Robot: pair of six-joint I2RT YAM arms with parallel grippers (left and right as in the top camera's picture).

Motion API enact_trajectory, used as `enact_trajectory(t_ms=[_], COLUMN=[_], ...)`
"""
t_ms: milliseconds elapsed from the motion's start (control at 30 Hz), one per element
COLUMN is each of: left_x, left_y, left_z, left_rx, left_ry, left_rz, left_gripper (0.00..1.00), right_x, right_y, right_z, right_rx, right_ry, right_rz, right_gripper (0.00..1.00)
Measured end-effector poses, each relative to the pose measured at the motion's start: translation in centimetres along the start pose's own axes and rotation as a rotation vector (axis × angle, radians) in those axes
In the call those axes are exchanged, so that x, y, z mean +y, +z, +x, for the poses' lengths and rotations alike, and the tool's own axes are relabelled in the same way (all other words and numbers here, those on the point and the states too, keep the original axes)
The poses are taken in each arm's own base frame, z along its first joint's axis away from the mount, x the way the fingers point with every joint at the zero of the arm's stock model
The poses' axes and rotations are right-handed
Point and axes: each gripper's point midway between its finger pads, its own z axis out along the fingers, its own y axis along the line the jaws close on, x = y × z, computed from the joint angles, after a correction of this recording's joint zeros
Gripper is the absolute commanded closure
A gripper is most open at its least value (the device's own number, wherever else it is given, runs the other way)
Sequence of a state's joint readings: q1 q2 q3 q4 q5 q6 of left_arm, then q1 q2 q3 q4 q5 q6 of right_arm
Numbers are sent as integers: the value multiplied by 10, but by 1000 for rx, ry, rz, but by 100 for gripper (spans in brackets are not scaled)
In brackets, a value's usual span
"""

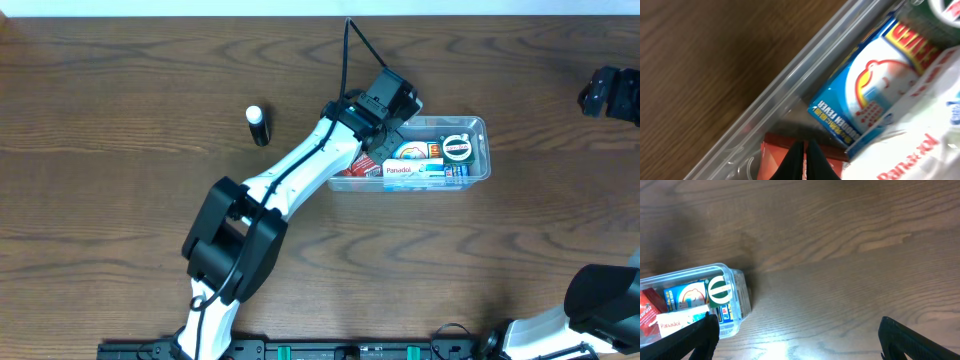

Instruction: Pack container

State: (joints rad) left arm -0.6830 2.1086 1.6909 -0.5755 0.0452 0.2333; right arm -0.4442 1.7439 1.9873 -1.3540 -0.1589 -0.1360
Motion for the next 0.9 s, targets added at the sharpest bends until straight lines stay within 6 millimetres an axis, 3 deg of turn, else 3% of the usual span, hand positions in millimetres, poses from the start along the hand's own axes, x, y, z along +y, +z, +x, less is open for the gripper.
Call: enact_trajectory(t_ms=[267, 900], left_x=[-4, -10], left_y=[40, 31], left_z=[28, 60], left_rx=[96, 233], left_ry=[30, 35], left_rz=[17, 43], left_gripper=[94, 94], right_x=[0, 0], right_y=[0, 0], right_z=[0, 0], right_rx=[0, 0], right_ry=[0, 0], right_rz=[0, 0], right_gripper=[1, 1])
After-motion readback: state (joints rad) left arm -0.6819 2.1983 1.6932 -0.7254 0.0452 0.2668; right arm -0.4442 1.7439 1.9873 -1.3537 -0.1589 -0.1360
